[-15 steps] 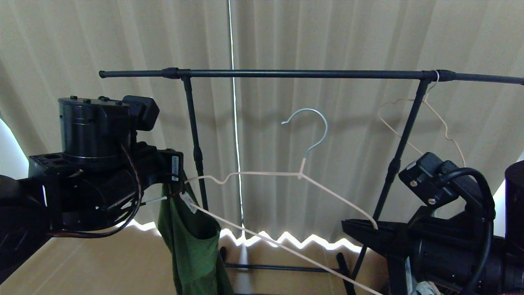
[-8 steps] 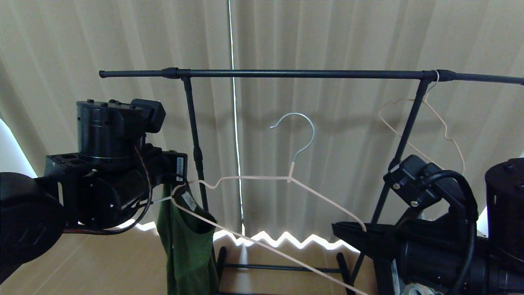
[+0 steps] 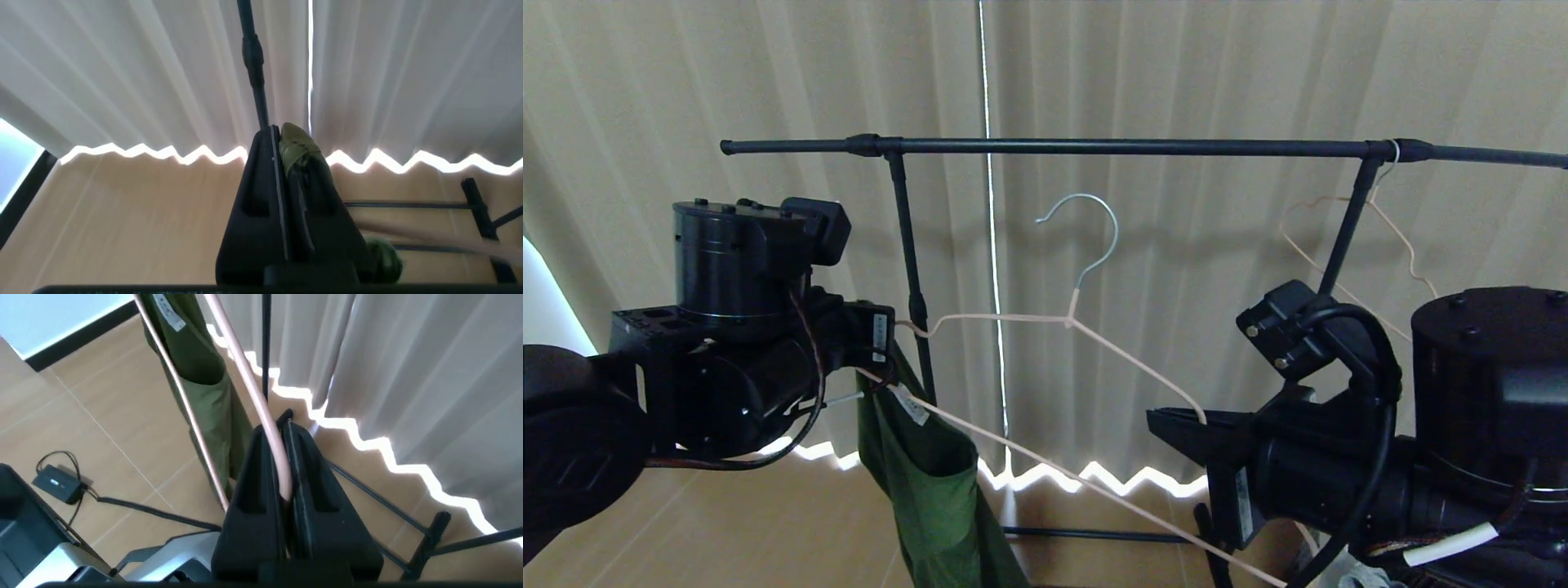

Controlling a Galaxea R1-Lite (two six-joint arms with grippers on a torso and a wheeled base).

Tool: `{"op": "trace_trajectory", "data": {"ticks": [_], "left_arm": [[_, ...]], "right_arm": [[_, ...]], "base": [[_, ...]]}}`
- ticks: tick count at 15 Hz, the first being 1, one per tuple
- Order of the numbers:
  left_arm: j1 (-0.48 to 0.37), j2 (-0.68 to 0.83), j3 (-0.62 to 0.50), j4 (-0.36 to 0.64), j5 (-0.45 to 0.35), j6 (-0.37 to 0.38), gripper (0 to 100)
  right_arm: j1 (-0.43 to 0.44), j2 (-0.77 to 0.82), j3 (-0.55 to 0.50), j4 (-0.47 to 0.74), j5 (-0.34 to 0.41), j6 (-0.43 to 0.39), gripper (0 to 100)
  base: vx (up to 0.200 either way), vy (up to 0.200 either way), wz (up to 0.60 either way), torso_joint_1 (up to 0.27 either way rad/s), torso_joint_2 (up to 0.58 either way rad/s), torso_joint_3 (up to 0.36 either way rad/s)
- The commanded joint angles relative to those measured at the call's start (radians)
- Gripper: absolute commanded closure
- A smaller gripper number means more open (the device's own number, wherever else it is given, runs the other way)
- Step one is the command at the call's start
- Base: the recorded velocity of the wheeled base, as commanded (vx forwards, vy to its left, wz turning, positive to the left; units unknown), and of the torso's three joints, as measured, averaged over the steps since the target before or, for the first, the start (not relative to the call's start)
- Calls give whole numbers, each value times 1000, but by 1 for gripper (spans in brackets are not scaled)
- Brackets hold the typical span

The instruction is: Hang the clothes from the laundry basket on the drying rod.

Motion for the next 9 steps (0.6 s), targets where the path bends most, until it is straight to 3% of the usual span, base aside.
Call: {"op": "trace_trajectory", "data": {"ticks": [1,9], "left_arm": [[3,-3,-2,0,10,0,100],[9,-2,-2,0,28,3,100]], "right_arm": [[-7,21,0,-1,-1,0,100],[-33,5,7,1,-17,-1,100]], "base": [[0,0,0,0,0,0],[0,0,0,0,0,0]]}}
